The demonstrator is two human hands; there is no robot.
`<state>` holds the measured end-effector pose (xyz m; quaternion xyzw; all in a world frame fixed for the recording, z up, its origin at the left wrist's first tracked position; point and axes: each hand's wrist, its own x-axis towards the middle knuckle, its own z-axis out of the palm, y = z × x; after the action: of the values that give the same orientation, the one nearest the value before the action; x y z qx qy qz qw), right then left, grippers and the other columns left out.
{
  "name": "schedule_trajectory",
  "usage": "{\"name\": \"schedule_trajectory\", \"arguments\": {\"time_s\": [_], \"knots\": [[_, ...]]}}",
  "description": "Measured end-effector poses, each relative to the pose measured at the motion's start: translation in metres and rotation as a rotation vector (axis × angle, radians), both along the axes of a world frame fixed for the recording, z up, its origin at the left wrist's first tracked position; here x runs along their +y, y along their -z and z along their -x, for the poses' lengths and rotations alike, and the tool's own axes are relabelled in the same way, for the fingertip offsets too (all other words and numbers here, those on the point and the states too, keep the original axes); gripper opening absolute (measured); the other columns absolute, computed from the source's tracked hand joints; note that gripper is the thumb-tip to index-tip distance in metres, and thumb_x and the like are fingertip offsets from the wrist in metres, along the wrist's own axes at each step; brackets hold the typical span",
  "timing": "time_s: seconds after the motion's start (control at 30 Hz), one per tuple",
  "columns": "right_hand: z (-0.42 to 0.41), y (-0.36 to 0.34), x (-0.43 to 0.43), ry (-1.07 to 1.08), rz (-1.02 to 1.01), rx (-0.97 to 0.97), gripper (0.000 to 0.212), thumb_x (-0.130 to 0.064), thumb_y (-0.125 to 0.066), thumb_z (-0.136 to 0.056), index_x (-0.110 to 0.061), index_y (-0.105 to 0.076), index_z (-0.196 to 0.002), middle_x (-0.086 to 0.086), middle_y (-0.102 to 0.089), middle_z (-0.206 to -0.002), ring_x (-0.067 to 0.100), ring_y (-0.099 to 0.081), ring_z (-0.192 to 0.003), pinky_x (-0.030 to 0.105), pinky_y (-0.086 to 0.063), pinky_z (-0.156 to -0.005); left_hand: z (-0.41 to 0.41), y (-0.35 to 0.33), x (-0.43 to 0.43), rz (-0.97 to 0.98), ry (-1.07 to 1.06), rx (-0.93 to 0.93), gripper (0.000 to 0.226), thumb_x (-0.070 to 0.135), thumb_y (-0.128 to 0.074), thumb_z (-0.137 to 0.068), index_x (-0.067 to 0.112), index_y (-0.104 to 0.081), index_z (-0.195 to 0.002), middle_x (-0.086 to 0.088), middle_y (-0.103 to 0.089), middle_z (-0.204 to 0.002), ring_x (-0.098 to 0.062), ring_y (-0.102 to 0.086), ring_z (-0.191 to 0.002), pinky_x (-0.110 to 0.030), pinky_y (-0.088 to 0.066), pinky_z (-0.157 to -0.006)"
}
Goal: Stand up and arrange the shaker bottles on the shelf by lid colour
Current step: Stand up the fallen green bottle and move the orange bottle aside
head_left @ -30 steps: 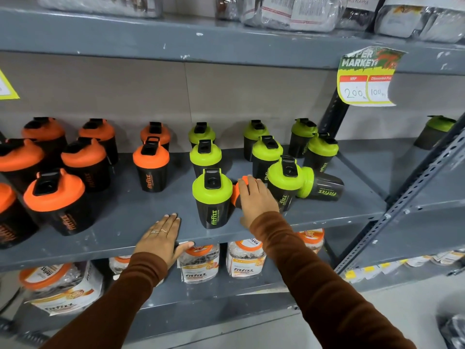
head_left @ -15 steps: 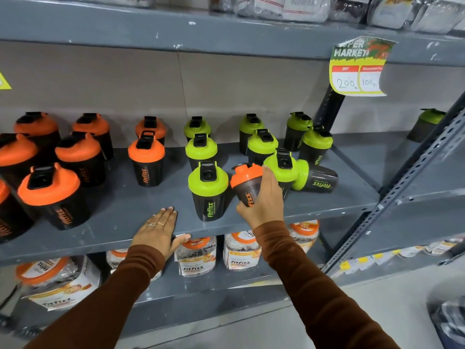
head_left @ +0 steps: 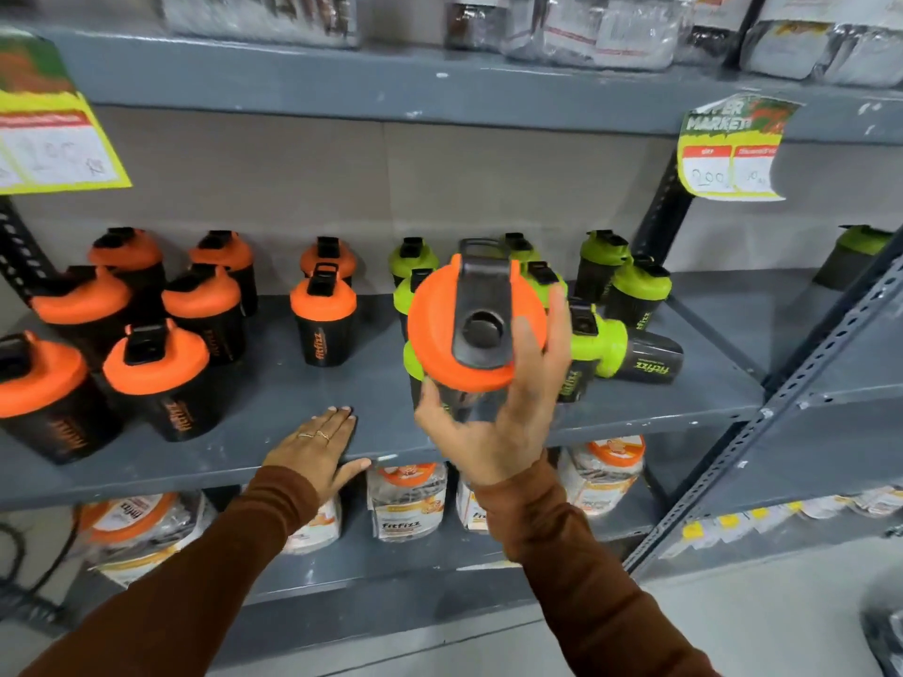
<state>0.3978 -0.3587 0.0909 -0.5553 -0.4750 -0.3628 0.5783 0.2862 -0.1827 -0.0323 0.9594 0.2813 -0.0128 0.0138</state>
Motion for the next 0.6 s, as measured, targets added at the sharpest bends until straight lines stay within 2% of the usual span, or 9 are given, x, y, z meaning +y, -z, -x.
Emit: {"name": "schedule_trajectory", "arguments": {"time_s": [0.07, 0.13, 0.23, 0.37, 0.47, 0.53, 0.6], "knots": [[0.015, 0.006, 0.017, -0.094, 0.021, 0.061, 0.087, -0.012, -0.076, -0.057, -0.028, -0.027, -0.127, 0.021, -0.031, -0.136, 0.03, -0.034, -0.13, 0.032, -0.036, -0.105, 0.021, 0.002, 0.012, -0.003, -0.058, -0.005, 0.089, 0.071, -0.014, -0.076, 0.01, -0.015, -0.141, -0.01, -0.016, -0.153, -0.023, -0.016, -0.14, -0.035, -0.01, -0.117], [0.029, 0.017, 0.038, -0.185, 0.03, 0.122, 0.082, -0.011, -0.078, -0.056, -0.021, -0.032, -0.123, 0.019, -0.033, -0.134, 0.028, -0.035, -0.13, 0.034, -0.037, -0.106, 0.041, 0.005, 0.022, 0.032, -0.096, 0.014, 0.114, 0.081, 0.009, -0.057, 0.009, -0.016, -0.141, -0.011, -0.017, -0.152, -0.024, -0.016, -0.14, -0.035, -0.01, -0.116], [0.043, 0.031, 0.072, -0.289, 0.123, 0.208, 0.077, -0.011, -0.083, -0.053, -0.012, -0.039, -0.117, 0.021, -0.036, -0.134, 0.013, -0.03, -0.134, 0.022, -0.028, -0.109, 0.062, 0.008, 0.034, 0.075, -0.142, 0.001, 0.133, 0.084, 0.029, -0.041, 0.008, -0.016, -0.141, -0.012, -0.016, -0.152, -0.025, -0.015, -0.141, -0.036, -0.009, -0.115], [0.047, 0.046, 0.115, -0.315, 0.332, 0.384, 0.078, -0.015, -0.08, -0.055, -0.017, -0.036, -0.119, 0.025, -0.037, -0.135, 0.019, -0.029, -0.128, 0.009, -0.017, -0.109, 0.077, 0.005, 0.042, 0.107, -0.197, -0.018, 0.131, 0.08, 0.034, -0.042, 0.008, -0.014, -0.141, -0.011, -0.014, -0.152, -0.025, -0.015, -0.141, -0.035, -0.009, -0.115], [0.04, 0.062, 0.138, -0.29, 0.445, 0.477, 0.083, -0.009, -0.083, -0.056, -0.008, -0.039, -0.126, 0.026, -0.033, -0.139, 0.023, -0.027, -0.131, 0.006, -0.012, -0.107, 0.078, 0.007, 0.044, 0.05, -0.165, -0.05, 0.111, 0.076, 0.016, -0.07, 0.002, -0.038, -0.132, -0.018, -0.041, -0.14, -0.031, -0.041, -0.129, -0.043, -0.03, -0.107], [0.037, 0.071, 0.148, -0.257, 0.502, 0.519, 0.083, -0.005, -0.084, -0.056, 0.001, -0.04, -0.126, 0.026, -0.032, -0.14, 0.028, -0.029, -0.132, 0.012, -0.014, -0.106, 0.078, 0.011, 0.046, 0.04, -0.154, -0.067, 0.103, 0.073, 0.008, -0.069, 0.005, -0.027, -0.138, -0.014, -0.029, -0.147, -0.028, -0.028, -0.136, -0.039, -0.02, -0.113], [0.036, 0.079, 0.154, -0.233, 0.532, 0.553, 0.084, -0.005, -0.084, -0.056, 0.002, -0.04, -0.126, 0.025, -0.032, -0.14, 0.027, -0.029, -0.132, 0.012, -0.014, -0.104, 0.079, 0.012, 0.046, 0.049, -0.156, -0.07, 0.113, 0.077, 0.018, -0.055, 0.009, -0.011, -0.142, -0.009, -0.013, -0.153, -0.023, -0.011, -0.141, -0.034, -0.007, -0.116]]}}
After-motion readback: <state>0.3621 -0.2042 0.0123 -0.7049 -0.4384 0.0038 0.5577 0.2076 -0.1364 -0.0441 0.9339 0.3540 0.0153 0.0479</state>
